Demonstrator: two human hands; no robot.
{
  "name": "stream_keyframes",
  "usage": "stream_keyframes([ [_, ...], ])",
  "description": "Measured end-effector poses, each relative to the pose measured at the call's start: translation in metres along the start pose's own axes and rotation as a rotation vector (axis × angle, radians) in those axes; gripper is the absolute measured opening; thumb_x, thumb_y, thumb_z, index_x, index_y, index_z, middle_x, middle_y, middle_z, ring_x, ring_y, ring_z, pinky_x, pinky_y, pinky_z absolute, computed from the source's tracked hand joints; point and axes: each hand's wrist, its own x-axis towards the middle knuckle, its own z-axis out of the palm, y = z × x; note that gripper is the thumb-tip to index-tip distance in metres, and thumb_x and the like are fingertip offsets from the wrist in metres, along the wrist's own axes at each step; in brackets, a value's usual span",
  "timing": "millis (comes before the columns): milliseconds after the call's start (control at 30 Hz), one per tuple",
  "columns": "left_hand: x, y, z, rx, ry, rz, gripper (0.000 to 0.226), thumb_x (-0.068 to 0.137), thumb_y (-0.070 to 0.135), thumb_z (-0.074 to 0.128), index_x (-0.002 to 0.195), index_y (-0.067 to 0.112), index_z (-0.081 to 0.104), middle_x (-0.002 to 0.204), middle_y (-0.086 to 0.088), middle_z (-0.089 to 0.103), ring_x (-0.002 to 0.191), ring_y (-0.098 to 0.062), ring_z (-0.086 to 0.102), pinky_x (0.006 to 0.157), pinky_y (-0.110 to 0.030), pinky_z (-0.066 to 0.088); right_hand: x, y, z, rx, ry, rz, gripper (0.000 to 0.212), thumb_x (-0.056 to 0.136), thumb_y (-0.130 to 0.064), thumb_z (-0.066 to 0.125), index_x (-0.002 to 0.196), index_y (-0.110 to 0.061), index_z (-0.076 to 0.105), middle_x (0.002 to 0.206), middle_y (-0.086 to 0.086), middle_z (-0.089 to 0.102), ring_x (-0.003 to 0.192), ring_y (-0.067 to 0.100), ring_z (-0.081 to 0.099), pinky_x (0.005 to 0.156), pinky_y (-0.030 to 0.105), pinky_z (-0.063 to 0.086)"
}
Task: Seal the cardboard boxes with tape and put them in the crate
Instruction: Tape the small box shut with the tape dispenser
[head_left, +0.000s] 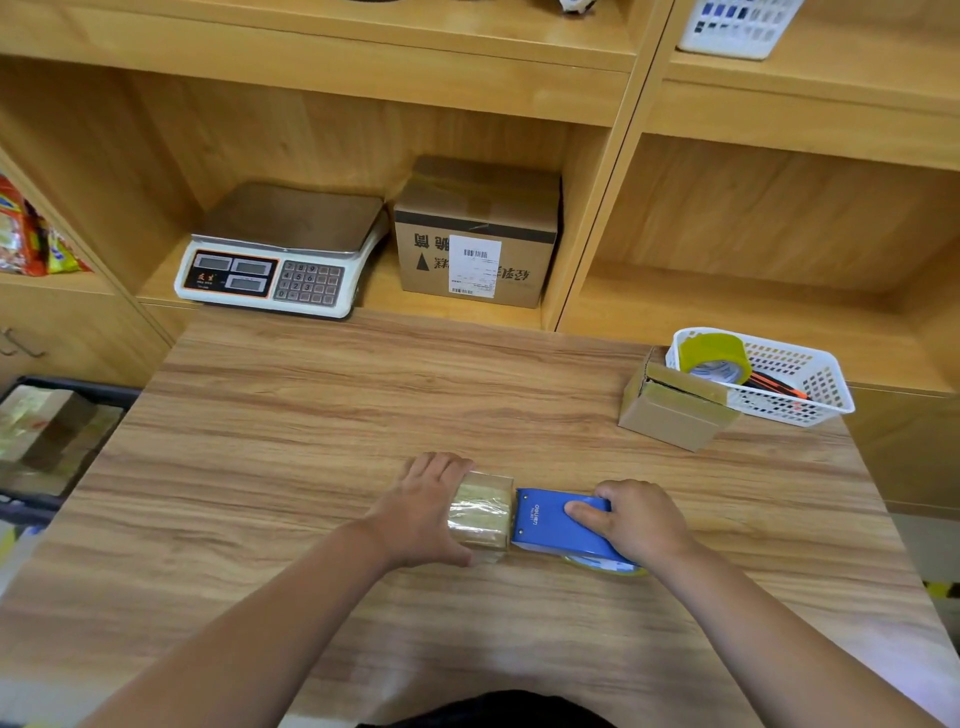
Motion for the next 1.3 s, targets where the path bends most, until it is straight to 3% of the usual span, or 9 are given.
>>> stream_keyframes([
  [133,0.003,0.014,-0.002,0.27,0.037,0.097,0.123,0.057,0.077,0.058,0.15,0.016,0.005,0.154,-0.003,0.007,0.143,-0.023,-0.007,0.117,-0.046,-0.011,-0.001,-0.003,-0.001,0.007,0.003,0.002,0.05,0.085,-0.062,0.052,0.063,-0.018,0.047,0.06,-0.003,0.047,0.068,0.02,0.05,0.051,0.024,0.022],
  [333,0.01,0.037,0.004,0.351,0.06,0.164,0.112,0.064,0.068,0.066,0.147,0.013,0.014,0.142,-0.008,0.026,0.139,-0.028,0.012,0.117,-0.049,-0.004,-0.002,-0.006,-0.005,0.037,0.035,-0.005,0.051,0.082,-0.062,0.055,0.064,-0.015,0.049,0.061,0.0,0.05,0.07,0.021,0.052,0.052,0.024,0.022],
  [533,0.002,0.021,-0.007,0.085,0.138,0.051,0.099,0.058,0.069,0.067,0.14,0.028,0.031,0.132,0.008,0.038,0.124,-0.018,0.025,0.106,-0.032,0.018,-0.002,-0.011,-0.012,0.201,0.031,0.023,0.052,0.081,-0.057,0.061,0.064,-0.009,0.052,0.059,0.001,0.047,0.057,0.014,0.041,0.053,0.031,0.025],
  [667,-0.009,-0.002,-0.013,-0.193,0.109,-0.019,0.106,0.057,0.057,0.079,0.145,0.029,0.027,0.137,0.012,0.036,0.121,-0.011,0.026,0.104,-0.02,0.023,0.0,-0.027,-0.021,0.3,0.003,0.005,0.048,0.082,-0.055,0.061,0.058,-0.015,0.05,0.054,-0.005,0.043,0.051,0.01,0.038,0.051,0.028,0.024],
  [800,-0.026,-0.025,0.0,-0.46,0.061,-0.121,0.106,0.055,0.04,0.088,0.143,0.024,0.032,0.133,0.012,0.041,0.122,-0.005,0.034,0.097,-0.009,0.022,0.001,-0.054,-0.025,0.265,-0.035,-0.032,0.054,0.08,-0.059,0.058,0.068,-0.007,0.053,0.058,-0.003,0.045,0.054,0.012,0.039,0.054,0.031,0.026],
  [933,-0.039,-0.043,0.02,-0.553,-0.006,-0.22,0.103,0.054,0.028,0.088,0.141,0.023,0.032,0.132,0.009,0.044,0.122,-0.006,0.042,0.097,-0.013,0.033,-0.003,-0.085,-0.022,0.091,-0.18,-0.106,0.055,0.07,-0.067,0.062,0.082,-0.014,0.057,0.073,-0.003,0.059,0.072,0.015,0.052,0.057,0.028,0.03],
  [1067,-0.047,-0.051,0.027,-0.536,-0.016,-0.262,0.103,0.057,0.027,0.085,0.143,0.023,0.027,0.137,0.007,0.041,0.122,-0.005,0.041,0.096,-0.012,0.031,-0.005,-0.109,-0.021,-0.055,-0.238,-0.185,0.053,0.06,-0.068,0.068,0.088,-0.028,0.047,0.079,-0.015,0.053,0.082,0.013,0.044,0.061,0.022,0.027],
  [1167,-0.047,-0.049,0.026,-0.389,0.018,-0.197,0.106,0.059,0.035,0.08,0.146,0.021,0.021,0.145,0.006,0.03,0.136,-0.013,0.026,0.108,-0.021,0.024,-0.005,-0.119,-0.022,-0.117,-0.258,-0.223,0.063,0.057,-0.067,0.071,0.1,-0.032,0.041,0.083,-0.018,0.049,0.072,0.002,0.036,0.067,0.025,0.026],
  [1300,-0.04,-0.042,0.02,-0.333,0.035,-0.112,0.109,0.059,0.042,0.079,0.148,0.024,0.019,0.147,0.01,0.024,0.141,-0.008,0.01,0.115,-0.027,0.012,-0.006,-0.124,-0.021,-0.155,-0.266,-0.238,0.074,0.053,-0.07,0.069,0.111,-0.038,0.036,0.091,-0.02,0.052,0.074,0.004,0.034,0.072,0.025,0.026],
])
